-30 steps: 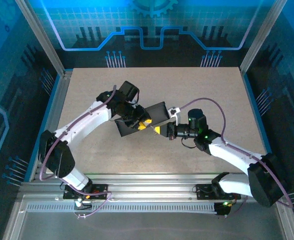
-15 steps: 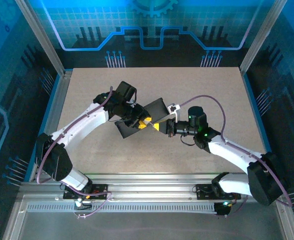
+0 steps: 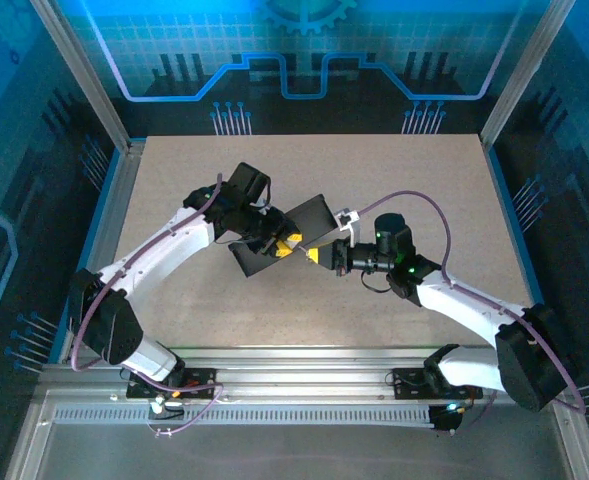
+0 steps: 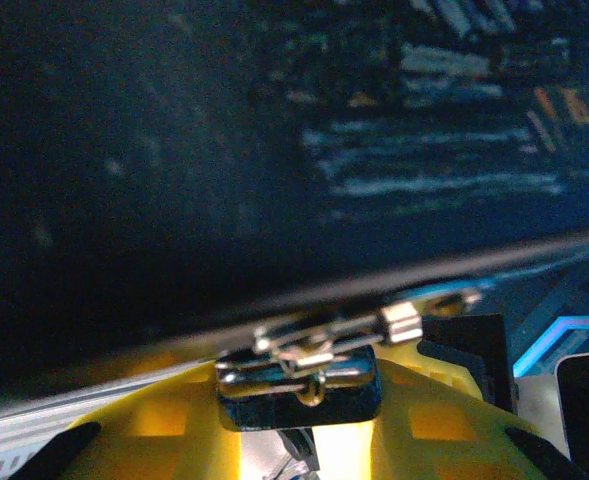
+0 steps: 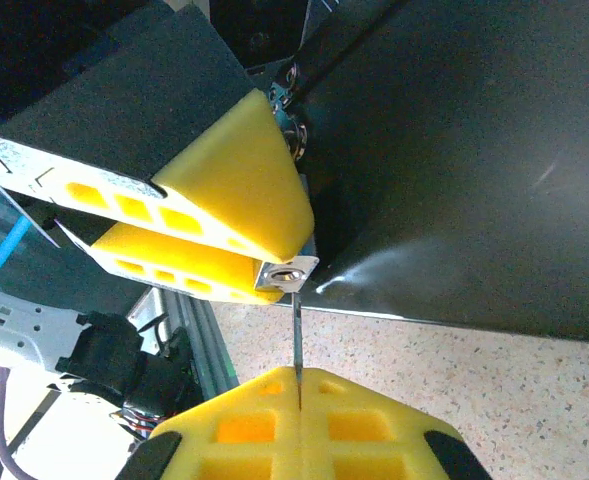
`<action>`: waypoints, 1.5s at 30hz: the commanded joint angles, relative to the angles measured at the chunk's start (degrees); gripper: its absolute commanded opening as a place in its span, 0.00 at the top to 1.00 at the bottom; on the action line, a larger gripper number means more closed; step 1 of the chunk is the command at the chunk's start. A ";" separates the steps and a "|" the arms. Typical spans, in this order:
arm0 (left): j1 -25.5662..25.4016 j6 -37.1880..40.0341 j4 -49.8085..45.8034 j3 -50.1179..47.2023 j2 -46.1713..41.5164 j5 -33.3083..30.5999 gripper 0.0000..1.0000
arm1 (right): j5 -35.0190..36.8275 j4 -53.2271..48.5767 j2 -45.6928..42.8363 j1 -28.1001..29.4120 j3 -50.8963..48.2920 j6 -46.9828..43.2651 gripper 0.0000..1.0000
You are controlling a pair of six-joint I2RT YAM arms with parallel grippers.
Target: Unlock the padlock with the key
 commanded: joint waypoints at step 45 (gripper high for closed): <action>1.63 1.41 2.37 -0.14 -3.38 2.78 1.00 | 0.58 6.41 3.78 2.11 2.42 -1.80 1.00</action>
